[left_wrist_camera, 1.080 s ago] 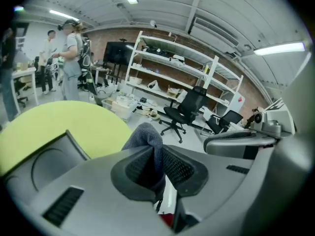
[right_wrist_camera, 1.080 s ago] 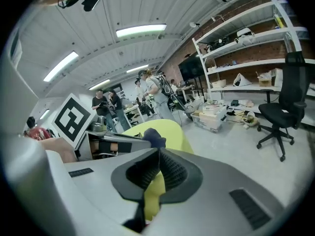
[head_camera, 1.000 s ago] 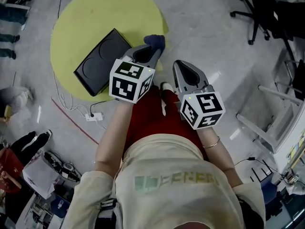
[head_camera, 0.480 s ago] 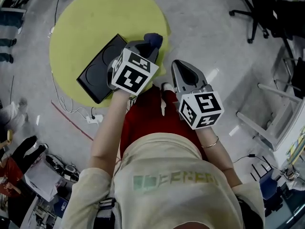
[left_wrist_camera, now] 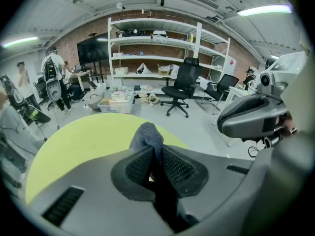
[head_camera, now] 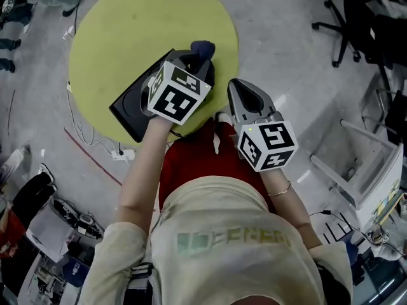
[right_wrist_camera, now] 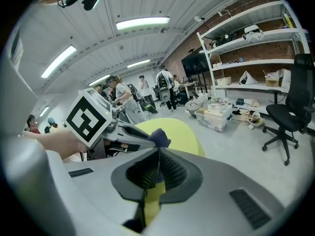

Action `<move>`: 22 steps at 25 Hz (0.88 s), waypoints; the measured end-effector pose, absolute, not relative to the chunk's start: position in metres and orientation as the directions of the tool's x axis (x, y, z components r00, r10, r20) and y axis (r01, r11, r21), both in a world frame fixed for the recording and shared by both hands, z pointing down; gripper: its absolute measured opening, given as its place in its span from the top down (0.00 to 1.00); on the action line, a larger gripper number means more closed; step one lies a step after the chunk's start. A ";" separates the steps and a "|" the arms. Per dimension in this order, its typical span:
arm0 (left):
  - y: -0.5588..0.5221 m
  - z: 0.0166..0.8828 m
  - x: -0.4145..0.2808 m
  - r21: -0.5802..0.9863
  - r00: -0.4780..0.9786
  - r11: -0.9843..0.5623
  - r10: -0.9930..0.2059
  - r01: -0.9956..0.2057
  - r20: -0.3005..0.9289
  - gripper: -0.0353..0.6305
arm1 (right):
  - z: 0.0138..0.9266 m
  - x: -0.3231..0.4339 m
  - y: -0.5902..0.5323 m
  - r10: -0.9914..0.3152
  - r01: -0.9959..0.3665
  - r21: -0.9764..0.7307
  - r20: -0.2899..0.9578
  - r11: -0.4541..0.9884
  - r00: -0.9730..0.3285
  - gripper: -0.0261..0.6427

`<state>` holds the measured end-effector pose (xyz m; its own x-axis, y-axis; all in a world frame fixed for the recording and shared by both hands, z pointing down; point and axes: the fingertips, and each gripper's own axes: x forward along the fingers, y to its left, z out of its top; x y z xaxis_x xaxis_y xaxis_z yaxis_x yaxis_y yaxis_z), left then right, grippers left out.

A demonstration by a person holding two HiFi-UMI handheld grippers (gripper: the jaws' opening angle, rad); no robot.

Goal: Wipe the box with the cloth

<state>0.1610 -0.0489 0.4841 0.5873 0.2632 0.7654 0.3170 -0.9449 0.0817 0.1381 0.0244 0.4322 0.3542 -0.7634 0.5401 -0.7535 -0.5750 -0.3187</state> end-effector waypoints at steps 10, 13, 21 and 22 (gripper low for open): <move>-0.106 0.485 0.172 0.064 0.637 -0.967 0.211 0.246 0.741 0.85 | 0.438 0.141 -0.024 -0.765 -0.786 -0.307 0.570 -0.536 0.299 0.90; -0.122 0.486 0.176 0.055 0.651 -0.972 0.193 0.226 0.734 0.85 | 0.441 0.140 -0.036 -0.763 -0.794 -0.303 0.580 -0.527 0.285 0.90; -0.152 0.485 0.180 0.043 0.681 -0.987 0.137 0.154 0.719 0.85 | 0.442 0.131 -0.045 -0.761 -0.805 -0.299 0.593 -0.512 0.264 0.91; -0.155 0.484 0.180 0.036 0.687 -0.990 0.121 0.137 0.717 0.85 | 0.442 0.131 -0.044 -0.760 -0.805 -0.300 0.594 -0.512 0.262 0.91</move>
<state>0.1803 -0.1547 0.4842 0.6870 0.1208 0.7166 0.1371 -0.9899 0.0356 0.1310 -0.0440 0.4418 0.2621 -0.7604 0.5941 -0.8053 -0.5116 -0.2996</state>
